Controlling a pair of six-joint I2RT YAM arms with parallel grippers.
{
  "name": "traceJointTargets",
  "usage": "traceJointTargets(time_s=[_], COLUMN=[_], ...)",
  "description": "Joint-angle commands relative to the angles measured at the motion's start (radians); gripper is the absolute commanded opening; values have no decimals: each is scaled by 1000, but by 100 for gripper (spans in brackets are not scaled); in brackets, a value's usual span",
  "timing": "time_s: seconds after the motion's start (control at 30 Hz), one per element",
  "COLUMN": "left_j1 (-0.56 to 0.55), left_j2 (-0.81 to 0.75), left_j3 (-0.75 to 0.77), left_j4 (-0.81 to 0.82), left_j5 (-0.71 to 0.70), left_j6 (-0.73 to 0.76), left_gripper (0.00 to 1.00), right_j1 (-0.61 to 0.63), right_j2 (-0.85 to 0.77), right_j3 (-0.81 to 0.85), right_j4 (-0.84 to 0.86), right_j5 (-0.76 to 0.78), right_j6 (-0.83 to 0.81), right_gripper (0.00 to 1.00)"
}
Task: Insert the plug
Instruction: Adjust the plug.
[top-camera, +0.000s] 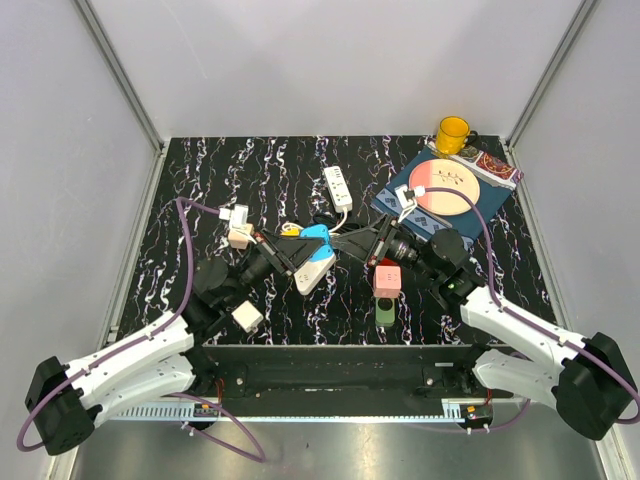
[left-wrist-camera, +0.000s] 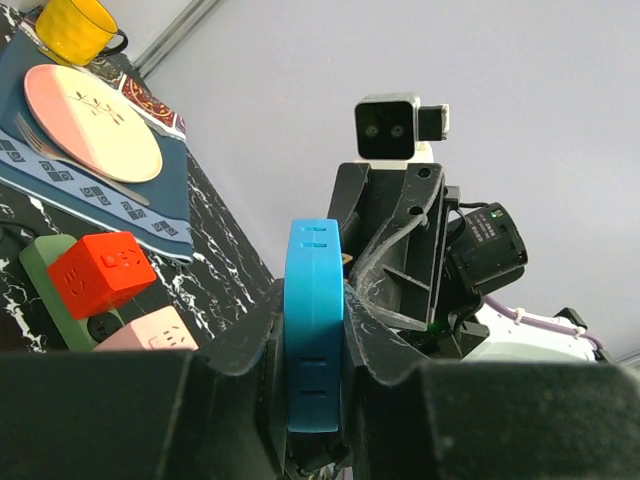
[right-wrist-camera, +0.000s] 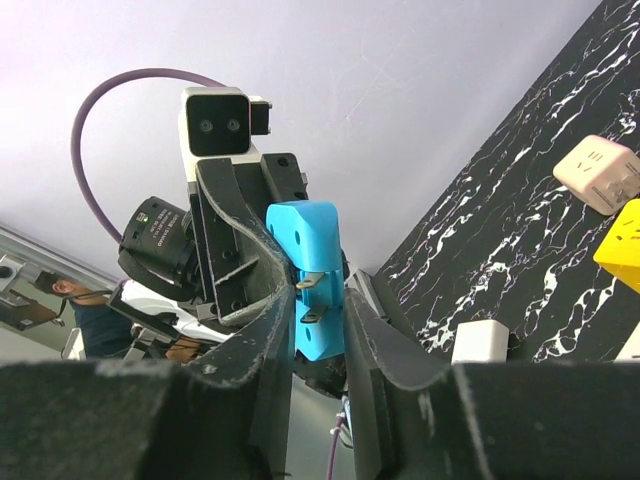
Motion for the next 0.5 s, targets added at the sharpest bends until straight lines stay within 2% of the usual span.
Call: traceJointTargets(time_s=[0.0, 0.27, 0.47], left_j1=[13, 39, 51], left_j2=[-4, 8, 9], left_j3=[-16, -42, -67], left_j4=[133, 233, 294], left_j5=[24, 75, 100], left_j6=[-27, -85, -105], left_gripper=[0, 0, 0], right_j1=[-10, -16, -20], right_j2=[-12, -6, 21], right_j3=[-5, -27, -33], right_j4=[71, 116, 175], right_j5=[11, 2, -24], right_j6=[13, 48, 99], right_gripper=[29, 14, 10])
